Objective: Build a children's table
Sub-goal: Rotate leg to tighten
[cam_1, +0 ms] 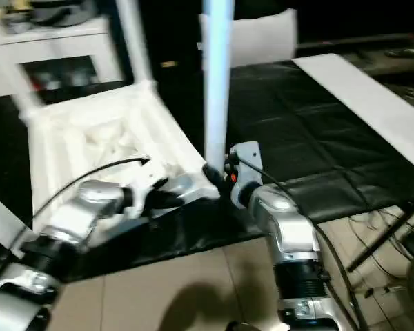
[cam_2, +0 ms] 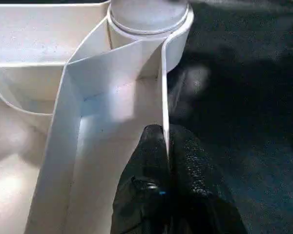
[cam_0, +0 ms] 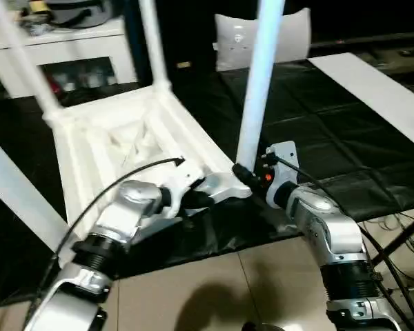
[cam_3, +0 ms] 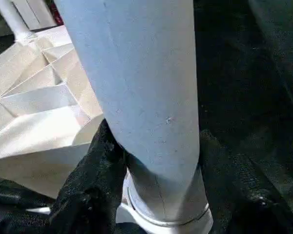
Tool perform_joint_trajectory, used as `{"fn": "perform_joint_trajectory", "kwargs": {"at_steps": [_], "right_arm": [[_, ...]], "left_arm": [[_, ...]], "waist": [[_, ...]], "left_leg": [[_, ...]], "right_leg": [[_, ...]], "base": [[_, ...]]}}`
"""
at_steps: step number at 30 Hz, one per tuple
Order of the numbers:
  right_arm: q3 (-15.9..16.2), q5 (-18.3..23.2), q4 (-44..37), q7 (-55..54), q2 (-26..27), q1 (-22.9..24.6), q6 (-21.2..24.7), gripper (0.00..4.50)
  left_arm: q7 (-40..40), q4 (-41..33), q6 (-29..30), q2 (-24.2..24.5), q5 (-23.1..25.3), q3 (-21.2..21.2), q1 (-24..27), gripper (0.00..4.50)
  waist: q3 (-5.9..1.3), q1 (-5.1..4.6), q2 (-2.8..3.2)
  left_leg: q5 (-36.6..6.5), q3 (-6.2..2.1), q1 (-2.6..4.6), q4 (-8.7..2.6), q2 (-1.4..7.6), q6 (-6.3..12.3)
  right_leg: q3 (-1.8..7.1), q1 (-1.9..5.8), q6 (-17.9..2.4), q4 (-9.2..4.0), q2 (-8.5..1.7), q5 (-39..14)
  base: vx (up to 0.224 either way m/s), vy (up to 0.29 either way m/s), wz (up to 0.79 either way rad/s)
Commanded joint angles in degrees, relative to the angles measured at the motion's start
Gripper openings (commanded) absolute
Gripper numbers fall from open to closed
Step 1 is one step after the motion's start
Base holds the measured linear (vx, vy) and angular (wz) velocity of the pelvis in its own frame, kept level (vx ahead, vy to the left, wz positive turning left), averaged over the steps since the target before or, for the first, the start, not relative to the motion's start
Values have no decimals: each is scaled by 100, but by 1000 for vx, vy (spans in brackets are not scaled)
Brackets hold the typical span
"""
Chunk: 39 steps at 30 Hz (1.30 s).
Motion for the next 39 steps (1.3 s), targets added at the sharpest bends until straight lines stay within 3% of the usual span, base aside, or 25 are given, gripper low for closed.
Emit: {"fn": "perform_joint_trajectory", "kwargs": {"at_steps": [1,3,5,6,7,8,9,11,12,14,18,20,21,24,27,29,30,31,32,34,35,36,37,39], "right_arm": [[474,183,-76,372,185,50,37,252],[538,90,-241,582,45,173,-107,276],[514,48,-315,633,-29,233,-118,294],[532,37,-383,689,-118,293,-105,294],[532,37,-383,689,-118,293,-105,304],[542,105,-514,832,-335,416,-6,328],[530,137,-593,943,-518,507,43,333],[472,208,-667,1153,-756,619,71,349],[362,299,-737,1359,-966,727,104,360],[277,416,-838,1576,-1134,828,151,378],[42,838,-1284,2390,-1722,1225,196,404],[-35,1037,-1534,2775,-2037,1454,139,424],[-80,1099,-1586,2836,-2108,1514,98,433],[-150,1165,-1677,2845,-2149,1605,-17,447],[-200,1028,-1782,2472,-1960,1685,-272,447],[-209,1014,-1791,2392,-1898,1685,-340,450],[-287,1091,-1835,2124,-1730,1612,-119,450],[-307,1120,-1850,2059,-1696,1596,-41,450],[-348,1173,-1942,1769,-1539,1524,189,450],[-299,1185,-2126,1592,-1414,1556,199,450],[-234,1195,-2353,1444,-1305,1652,230,450],[-204,1209,-2463,1370,-1261,1711,241,450],[-190,1183,-2552,1270,-1217,1760,245,450],[-171,1132,-2698,1127,-1154,1839,237,450]], "left_arm": [[-177,-370,-257,-135,-262,-39,-274,0],[-249,-349,-426,-44,-169,-86,-239,0],[-268,-326,-597,4,-125,-103,-220,0],[-243,-305,-716,21,-114,-84,-211,0],[-243,-305,-716,21,-114,-84,-211,0],[-351,-316,-878,104,-114,-104,-182,0],[-464,-323,-982,196,-93,-144,-165,0],[-710,-312,-1157,357,-61,-232,-138,0],[-986,-297,-1323,542,-15,-341,-111,0],[-1228,-261,-1488,691,28,-440,-103,0],[-1832,69,-2075,1092,128,-615,-220,0],[-1663,531,-2340,1206,293,-580,-453,0],[-1533,751,-2444,1234,347,-550,-563,0],[-1372,1091,-2550,1295,362,-454,-710,0],[-1651,1077,-2594,1442,186,-367,-616,0],[-1743,985,-2548,1452,74,-301,-558,43],[-1899,704,-2308,1389,-289,-85,-419,43],[-1933,658,-2257,1370,-368,-38,-396,43],[-2009,319,-1934,1238,-835,251,-252,56],[-1995,-83,-1574,1131,-1302,509,-84,79],[-1939,-385,-1335,1113,-1569,647,71,82],[-1910,-514,-1243,1117,-1677,689,143,85],[-1812,-614,-1219,1101,-1753,755,217,97],[-1629,-786,-1180,1060,-1872,874,346,123]], "waist": [[-380,25,-29],[-425,108,-24],[-455,166,-31],[-483,195,-40],[-483,195,-40],[-529,282,-44],[-517,337,-36],[-499,381,-42],[-484,479,-49],[-469,555,-32],[-428,697,-60],[-390,715,-63],[-376,747,-94],[-373,723,-95],[-388,667,-119],[-402,639,-135],[-404,638,-121],[-410,635,-152],[-412,642,-134],[-416,656,-205],[-429,668,-183],[-408,688,-210],[-409,691,-198],[-405,676,-234]], "left_leg": [[-1526,-36,-47,-364,23,281],[-833,-36,-87,-372,66,464],[-469,-49,-92,-355,98,546],[-169,-62,-137,-327,92,597],[-169,-62,-137,-327,92,597],[338,-63,-140,-281,100,742],[424,-45,-125,-271,109,853],[373,-20,-119,-268,108,893],[156,7,-110,-278,99,840],[-27,12,-77,-299,129,752],[-426,42,-35,-339,151,614],[-631,64,-9,-357,123,534],[-869,84,53,-367,101,443],[-988,74,24,-376,71,352],[-889,59,-25,-378,58,314],[-792,58,-38,-373,53,335],[-772,60,-27,-371,60,349],[-683,61,-31,-376,82,356],[-652,58,-10,-388,102,350],[-505,66,-11,-397,148,368],[-440,57,-18,-393,162,356],[-354,77,-16,-406,169,415],[-364,77,-6,-410,161,415],[-386,96,-3,-412,138,401]], "right_leg": [[287,386,223,-472,-359,-2682],[365,410,-69,-334,-350,-1958],[416,400,-242,-225,-356,-1481],[439,430,-335,-129,-354,-1111],[439,430,-335,-129,-354,-1111],[478,415,-492,-15,-353,-516],[494,388,-543,-2,-358,-389],[500,373,-546,-17,-350,-517],[512,372,-446,-42,-360,-873],[516,345,-395,-69,-354,-1163],[539,313,-184,-150,-346,-1717],[532,283,-133,-213,-312,-2005],[541,267,-45,-258,-329,-2326],[484,298,153,-313,-322,-2682],[470,317,207,-315,-335,-2642],[476,316,155,-285,-335,-2504],[480,306,134,-287,-334,-2471],[502,315,44,-240,-364,-2376],[510,302,-23,-247,-367,-2359],[547,288,-241,-193,-371,-2092],[560,306,-288,-129,-387,-1972],[589,278,-329,-121,-373,-1837],[586,282,-306,-119,-366,-1853],[586,286,-216,-143,-348,-1924]], "base": [[0,0,0],[52,-5,7],[54,-12,3],[52,-14,1],[0,0,0],[0,0,0],[0,0,0],[0,0,0],[0,0,0],[0,0,0],[0,0,0],[0,0,0],[0,0,0],[0,0,0],[0,0,0],[0,0,0],[0,0,0],[0,0,0],[0,0,0],[0,0,0],[0,0,0],[0,0,0],[0,0,0],[0,0,0]]}}
